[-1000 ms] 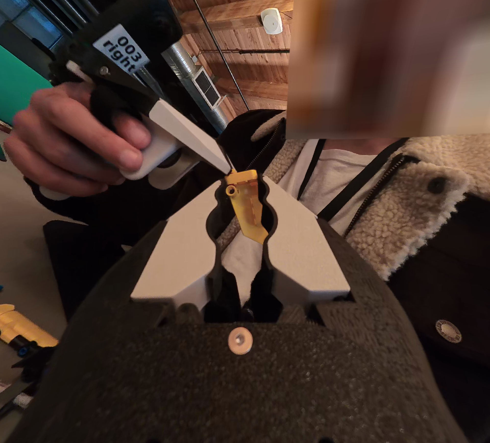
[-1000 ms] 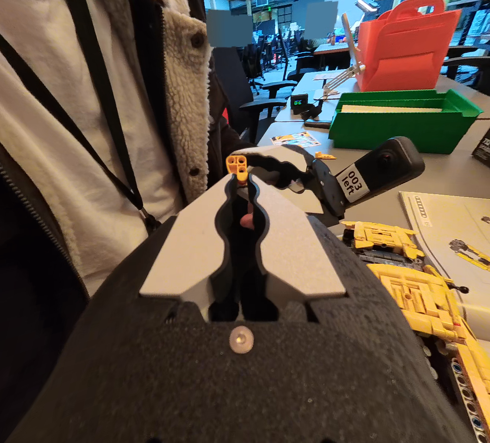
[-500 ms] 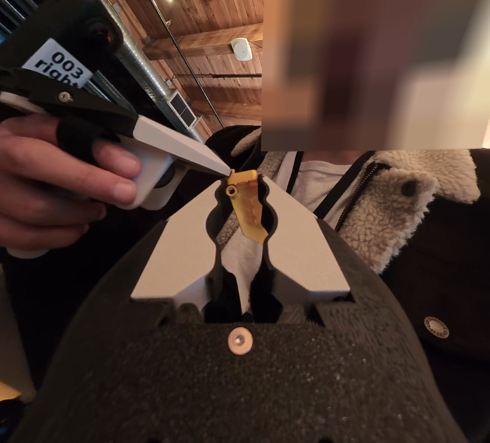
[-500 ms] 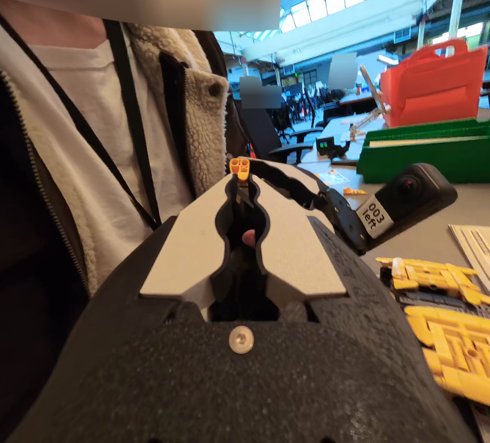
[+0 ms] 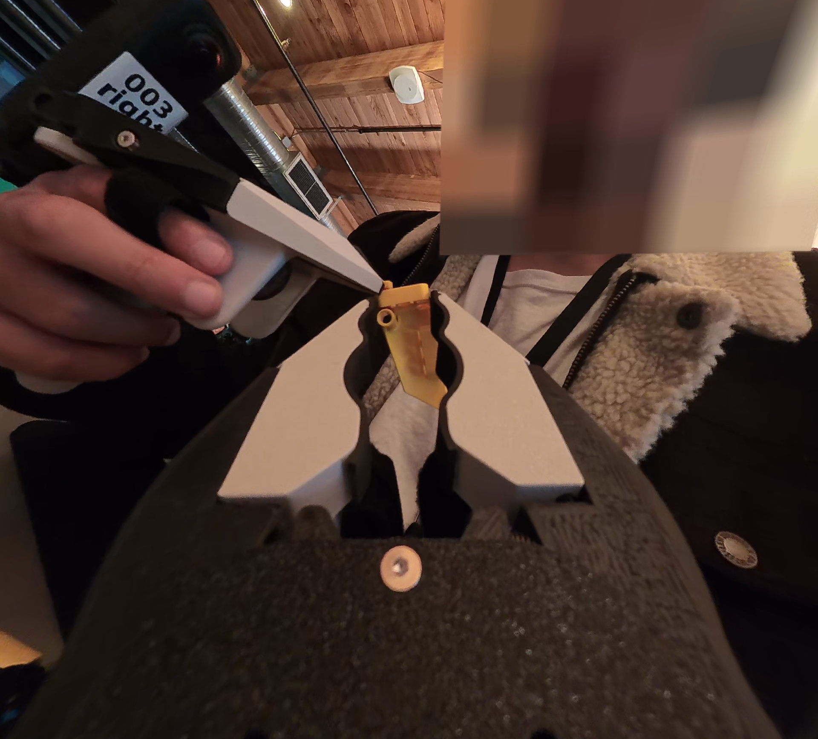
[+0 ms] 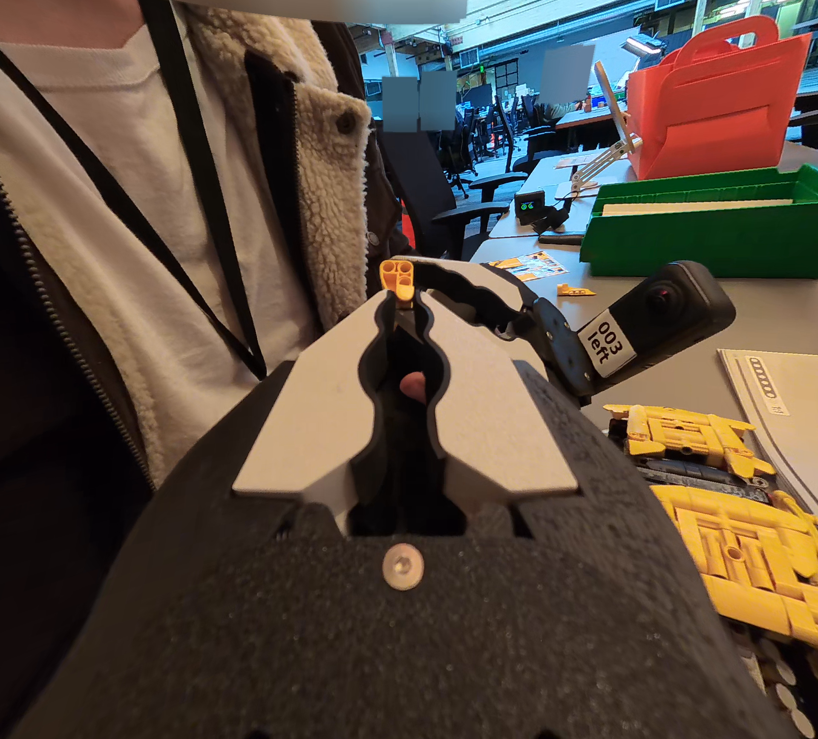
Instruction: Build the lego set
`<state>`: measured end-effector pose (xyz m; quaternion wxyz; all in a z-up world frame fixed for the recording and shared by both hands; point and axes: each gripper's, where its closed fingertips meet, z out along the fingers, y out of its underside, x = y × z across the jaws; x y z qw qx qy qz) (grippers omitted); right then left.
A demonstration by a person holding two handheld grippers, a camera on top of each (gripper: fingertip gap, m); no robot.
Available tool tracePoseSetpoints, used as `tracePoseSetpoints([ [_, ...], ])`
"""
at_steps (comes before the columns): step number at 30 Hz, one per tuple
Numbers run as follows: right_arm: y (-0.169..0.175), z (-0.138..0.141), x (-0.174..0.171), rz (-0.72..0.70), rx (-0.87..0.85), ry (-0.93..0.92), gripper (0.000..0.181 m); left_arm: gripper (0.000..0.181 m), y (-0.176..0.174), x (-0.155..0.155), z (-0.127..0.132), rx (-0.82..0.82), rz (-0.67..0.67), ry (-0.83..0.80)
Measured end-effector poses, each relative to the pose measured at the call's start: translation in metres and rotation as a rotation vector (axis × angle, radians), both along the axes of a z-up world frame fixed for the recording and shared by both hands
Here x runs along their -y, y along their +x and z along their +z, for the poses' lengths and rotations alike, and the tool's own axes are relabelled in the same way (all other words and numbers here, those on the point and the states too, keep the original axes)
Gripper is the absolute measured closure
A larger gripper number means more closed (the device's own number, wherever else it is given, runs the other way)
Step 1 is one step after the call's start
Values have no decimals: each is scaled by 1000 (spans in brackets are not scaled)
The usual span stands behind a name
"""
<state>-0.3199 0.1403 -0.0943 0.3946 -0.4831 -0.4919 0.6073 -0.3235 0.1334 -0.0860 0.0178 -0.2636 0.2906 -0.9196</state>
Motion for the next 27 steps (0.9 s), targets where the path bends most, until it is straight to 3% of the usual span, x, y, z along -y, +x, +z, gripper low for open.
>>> tracePoseSetpoints([
  [18,-6,0,1,-31,63,51,165,159,-2,-2,2,9,8,-6],
  [27,-6,-4,-9,-189,146,215,166,159,-1,-11,1,0,39,-31],
])
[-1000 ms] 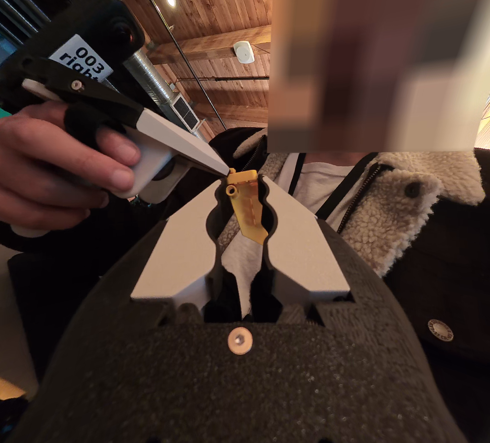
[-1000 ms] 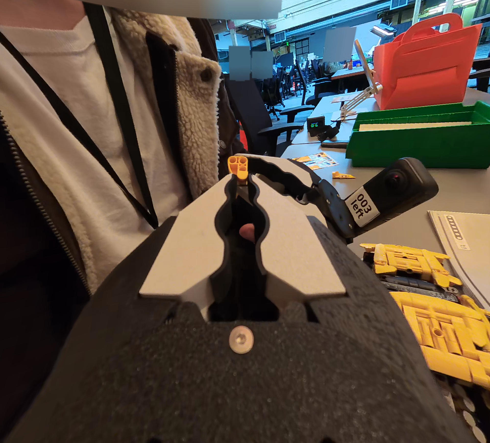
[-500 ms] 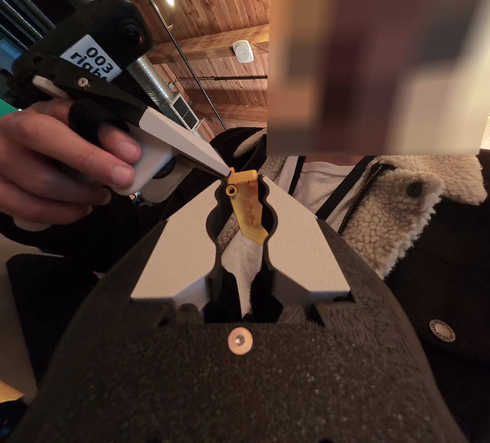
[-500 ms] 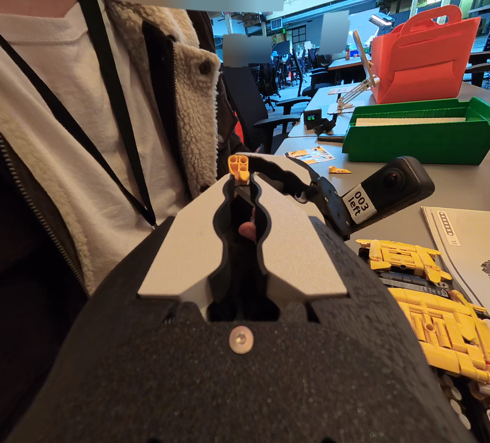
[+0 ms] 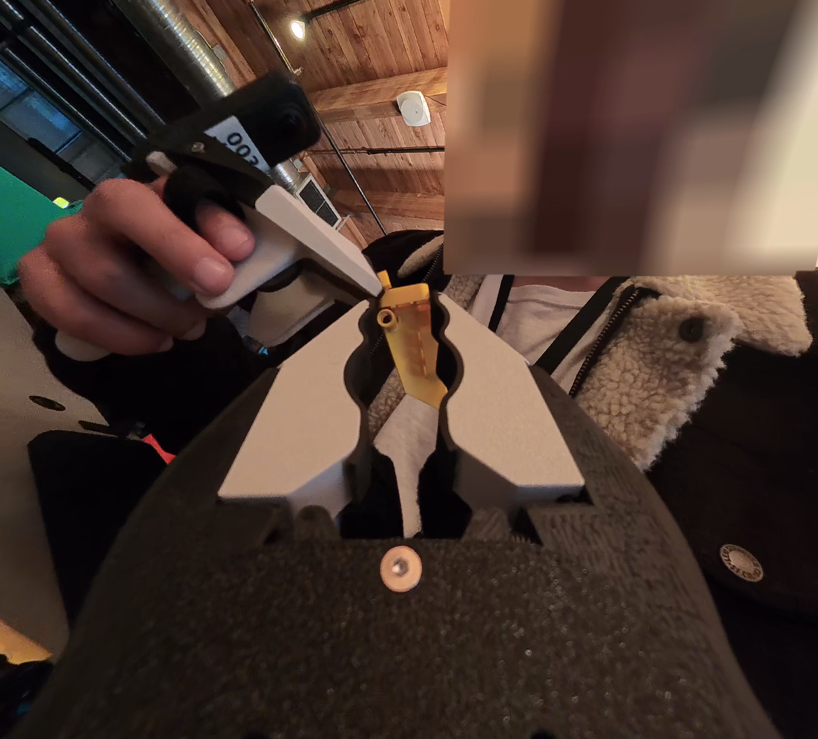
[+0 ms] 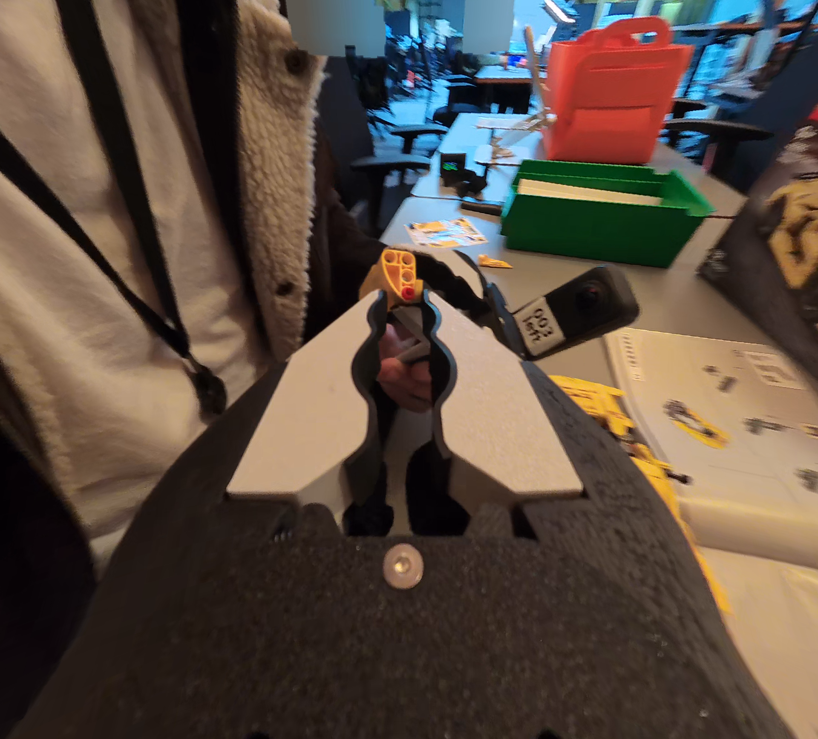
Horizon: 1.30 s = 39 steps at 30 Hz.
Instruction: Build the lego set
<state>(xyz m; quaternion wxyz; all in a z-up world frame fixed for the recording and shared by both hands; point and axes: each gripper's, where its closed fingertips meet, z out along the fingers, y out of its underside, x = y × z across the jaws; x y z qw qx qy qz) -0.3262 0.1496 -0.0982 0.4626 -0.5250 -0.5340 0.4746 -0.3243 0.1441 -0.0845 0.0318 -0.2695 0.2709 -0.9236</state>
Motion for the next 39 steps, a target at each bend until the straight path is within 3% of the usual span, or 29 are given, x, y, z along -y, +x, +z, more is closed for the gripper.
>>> tracePoseSetpoints([
  [14,3,0,-14,-239,77,322,172,159,1,-15,-2,-9,25,-69],
  [21,10,-3,-15,-266,94,281,171,159,2,-15,-7,-43,37,-51],
  [24,31,-6,-19,-314,72,162,169,159,-8,-29,-9,-74,127,-11],
  [30,70,-94,-11,-371,336,-178,163,159,-32,-61,-24,-226,405,169],
  [34,52,-152,13,-328,519,-212,163,158,-34,-57,-38,-302,424,241],
  [39,36,-181,31,-220,651,-274,163,158,-31,-49,-42,-314,395,264],
])
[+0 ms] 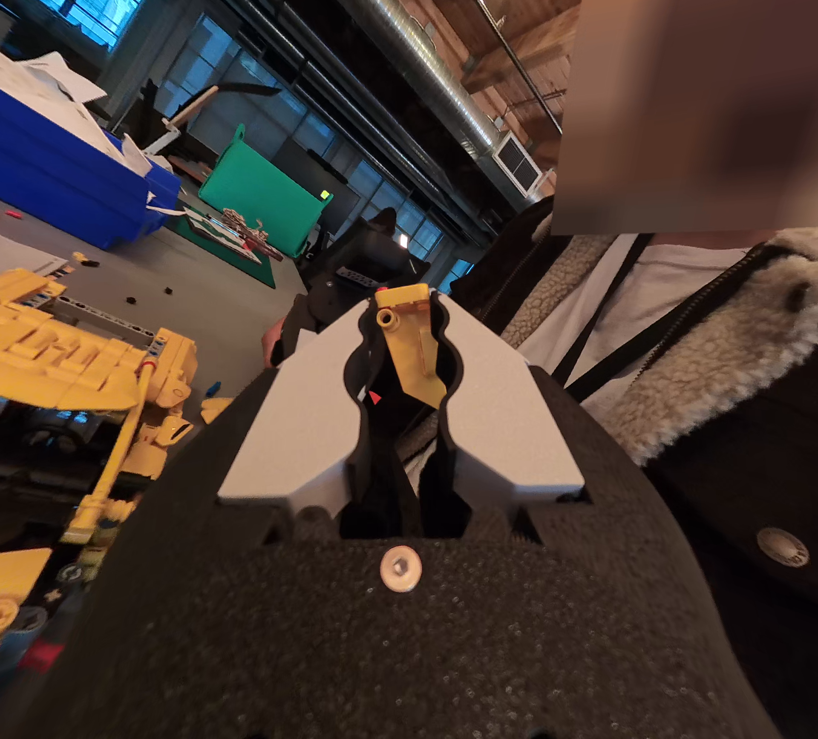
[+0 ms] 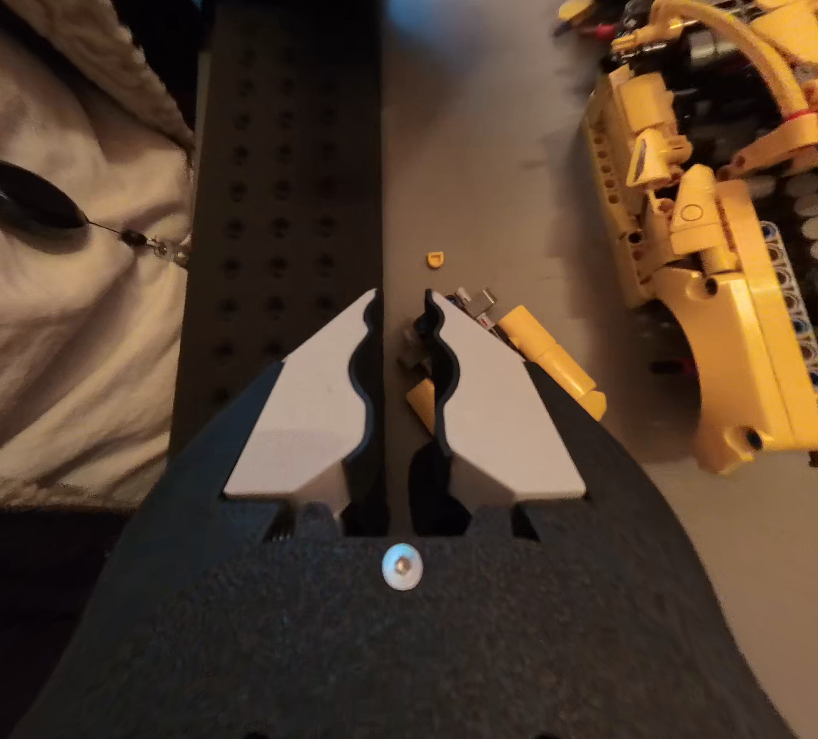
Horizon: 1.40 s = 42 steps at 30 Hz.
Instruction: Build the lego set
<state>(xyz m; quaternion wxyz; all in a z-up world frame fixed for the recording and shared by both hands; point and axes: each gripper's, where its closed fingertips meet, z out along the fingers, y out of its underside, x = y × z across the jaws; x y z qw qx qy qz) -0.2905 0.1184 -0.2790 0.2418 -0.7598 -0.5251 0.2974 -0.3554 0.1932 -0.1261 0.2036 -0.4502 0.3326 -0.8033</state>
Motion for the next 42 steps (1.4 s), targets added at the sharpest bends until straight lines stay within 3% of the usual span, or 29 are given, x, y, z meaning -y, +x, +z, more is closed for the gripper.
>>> tracePoseSetpoints([
  [5,-10,-6,-14,22,81,121,168,159,-1,2,2,4,7,19],
  [10,-19,-23,-16,71,199,142,167,159,-7,0,9,33,21,23],
  [16,-21,-23,-21,88,238,186,173,158,-7,3,8,24,11,23],
  [19,-17,-9,-26,13,144,131,173,159,6,8,-22,-170,19,84],
  [22,-3,18,-37,-103,6,145,173,158,20,21,-82,-518,68,375],
  [24,10,28,-41,-168,-54,138,174,158,25,27,-110,-678,80,528],
  [31,22,33,-36,-259,-169,106,174,158,33,41,-170,-979,34,931],
  [37,18,51,-45,-335,-332,180,174,147,36,48,-170,-996,36,920],
  [40,16,58,-45,-287,-277,376,174,149,43,39,-143,-922,132,761],
  [42,9,64,-43,-250,-255,492,174,152,53,33,-111,-795,190,544],
])
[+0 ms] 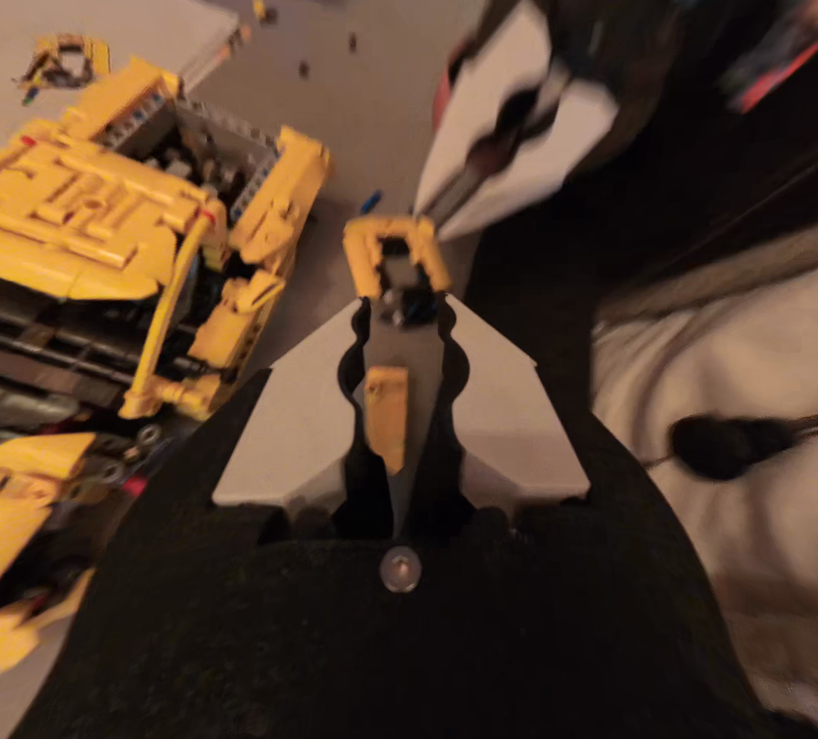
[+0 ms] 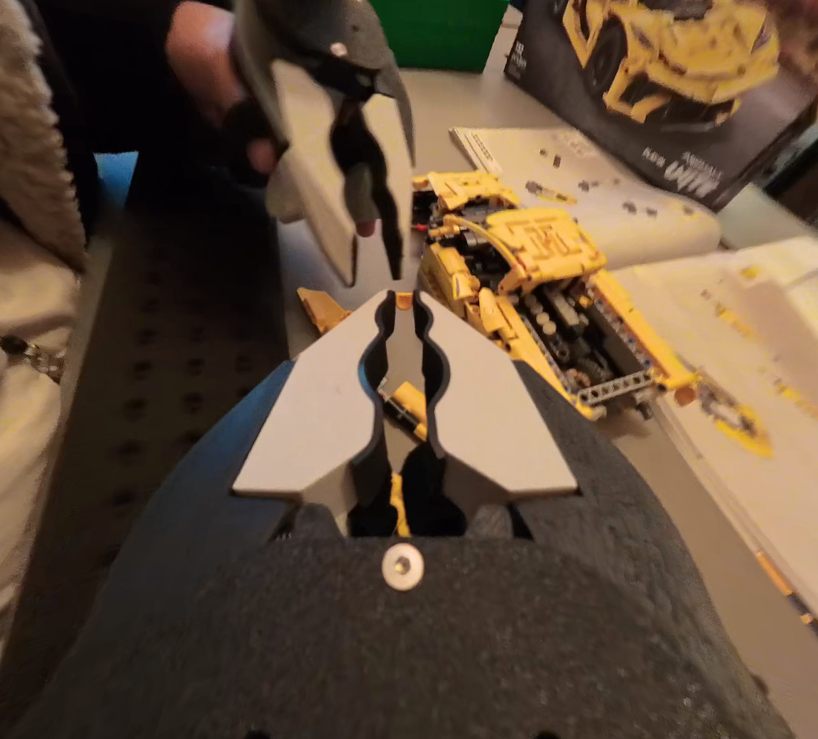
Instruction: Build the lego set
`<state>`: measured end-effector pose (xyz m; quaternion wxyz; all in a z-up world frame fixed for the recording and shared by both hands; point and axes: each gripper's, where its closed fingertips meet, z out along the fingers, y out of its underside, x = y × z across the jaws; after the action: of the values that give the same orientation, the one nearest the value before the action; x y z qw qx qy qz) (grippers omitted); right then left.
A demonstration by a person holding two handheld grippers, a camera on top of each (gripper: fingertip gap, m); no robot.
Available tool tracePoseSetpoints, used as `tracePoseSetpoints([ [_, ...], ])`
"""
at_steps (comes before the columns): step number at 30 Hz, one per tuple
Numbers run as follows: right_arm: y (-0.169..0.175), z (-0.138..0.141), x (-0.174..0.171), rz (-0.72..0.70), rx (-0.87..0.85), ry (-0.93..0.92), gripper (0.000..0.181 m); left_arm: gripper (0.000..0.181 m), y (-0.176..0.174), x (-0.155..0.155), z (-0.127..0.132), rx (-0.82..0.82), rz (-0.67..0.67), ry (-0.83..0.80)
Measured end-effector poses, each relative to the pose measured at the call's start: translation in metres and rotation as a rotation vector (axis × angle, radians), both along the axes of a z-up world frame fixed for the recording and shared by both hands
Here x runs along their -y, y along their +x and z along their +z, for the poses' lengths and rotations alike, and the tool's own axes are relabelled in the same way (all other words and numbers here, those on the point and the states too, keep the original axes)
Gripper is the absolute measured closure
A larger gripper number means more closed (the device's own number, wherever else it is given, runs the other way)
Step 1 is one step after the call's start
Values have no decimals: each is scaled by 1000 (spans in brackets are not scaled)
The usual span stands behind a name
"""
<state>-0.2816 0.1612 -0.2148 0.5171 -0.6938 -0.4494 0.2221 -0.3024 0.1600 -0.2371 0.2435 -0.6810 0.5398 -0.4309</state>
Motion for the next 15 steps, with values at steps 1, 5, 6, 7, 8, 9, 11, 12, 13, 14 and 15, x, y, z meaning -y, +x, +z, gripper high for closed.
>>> tracePoseSetpoints([
  [1,-4,2,1,8,26,54,174,154,5,-1,16,88,27,-103],
  [5,-10,6,-1,3,147,239,174,164,11,6,31,192,8,-322],
  [6,-11,6,0,10,165,256,174,165,12,7,32,203,3,-347],
  [7,-13,6,1,24,173,265,174,165,13,9,34,218,-3,-375],
  [8,-15,6,2,33,177,273,174,166,14,10,36,232,-8,-401],
  [9,-16,7,3,34,183,289,174,167,15,10,36,235,-9,-413],
  [11,-16,7,2,36,209,315,174,169,15,10,36,234,-13,-419],
  [12,-17,7,3,40,215,321,174,169,14,10,35,232,-14,-423],
  [13,-18,7,3,45,210,322,173,176,14,10,34,227,-11,-423],
  [14,-19,8,4,49,200,321,174,179,13,10,34,226,-16,-418],
  [15,-20,8,5,53,198,314,174,179,12,11,33,226,-24,-420],
])
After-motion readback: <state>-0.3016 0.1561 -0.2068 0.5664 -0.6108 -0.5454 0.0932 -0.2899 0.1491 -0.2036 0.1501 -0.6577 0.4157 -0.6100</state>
